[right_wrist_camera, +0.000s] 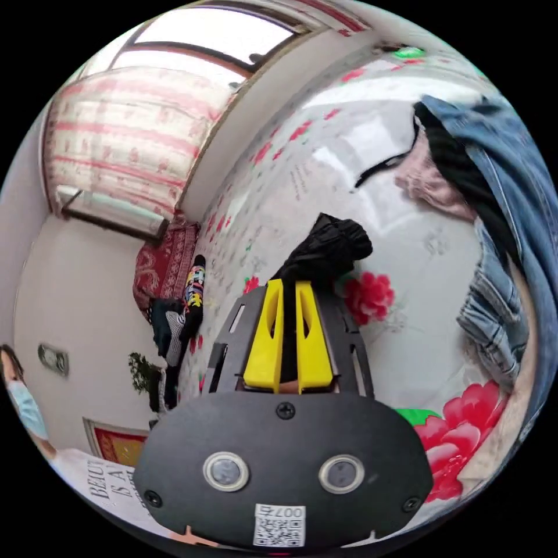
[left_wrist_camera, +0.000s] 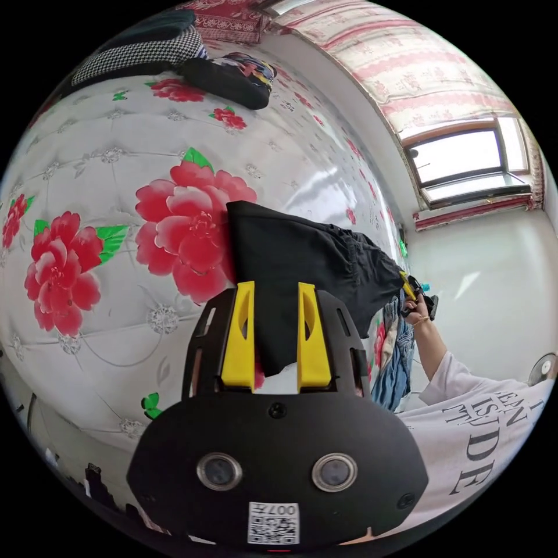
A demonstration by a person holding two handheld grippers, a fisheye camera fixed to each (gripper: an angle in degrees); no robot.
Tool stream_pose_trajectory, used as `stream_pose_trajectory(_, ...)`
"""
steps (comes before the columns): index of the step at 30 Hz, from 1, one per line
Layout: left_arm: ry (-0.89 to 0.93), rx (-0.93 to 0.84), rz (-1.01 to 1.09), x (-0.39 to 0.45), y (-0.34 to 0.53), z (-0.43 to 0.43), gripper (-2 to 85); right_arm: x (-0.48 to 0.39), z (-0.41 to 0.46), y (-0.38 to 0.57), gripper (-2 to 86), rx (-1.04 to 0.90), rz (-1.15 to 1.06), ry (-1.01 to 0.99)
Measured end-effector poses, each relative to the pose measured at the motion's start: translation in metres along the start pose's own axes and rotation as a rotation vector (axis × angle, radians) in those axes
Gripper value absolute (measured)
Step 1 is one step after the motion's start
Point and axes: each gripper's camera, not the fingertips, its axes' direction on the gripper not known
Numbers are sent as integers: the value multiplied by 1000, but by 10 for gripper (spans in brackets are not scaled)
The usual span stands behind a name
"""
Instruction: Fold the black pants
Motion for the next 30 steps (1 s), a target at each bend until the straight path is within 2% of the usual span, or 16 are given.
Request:
stream_pose_trajectory(3,41,-2,-14,-16,-5,2,109,-108,17,11,6,-59,-340,49)
stream_pose_trajectory(6,88,9,-24,-32,-8,2,110,-249,61,82,2,-154,-822,95)
stream_pose_trajectory(9,127,6,-38,-49,-10,2,111,-305,108,147,2,-245,-1028,73)
stream_pose_trajectory(11,157,11,-49,-61,-11,-1,112,-330,169,209,5,-389,-1097,51)
stream_pose_trajectory(14,208,4,-59,-83,-12,-6,118,-330,247,267,12,-684,-1061,31)
stream_pose_trajectory(17,261,17,-59,-104,-10,-15,121,-328,278,281,29,-802,-948,-46)
stream_pose_trajectory(21,305,-10,-43,-125,-13,-18,130,-313,272,241,50,-676,-777,-11)
stream_pose_trajectory(26,354,-87,21,-125,-38,2,168,-223,245,144,76,-470,-284,20)
stream_pose_trajectory(30,388,-197,94,-113,-67,32,217,-153,236,108,99,-391,-30,81)
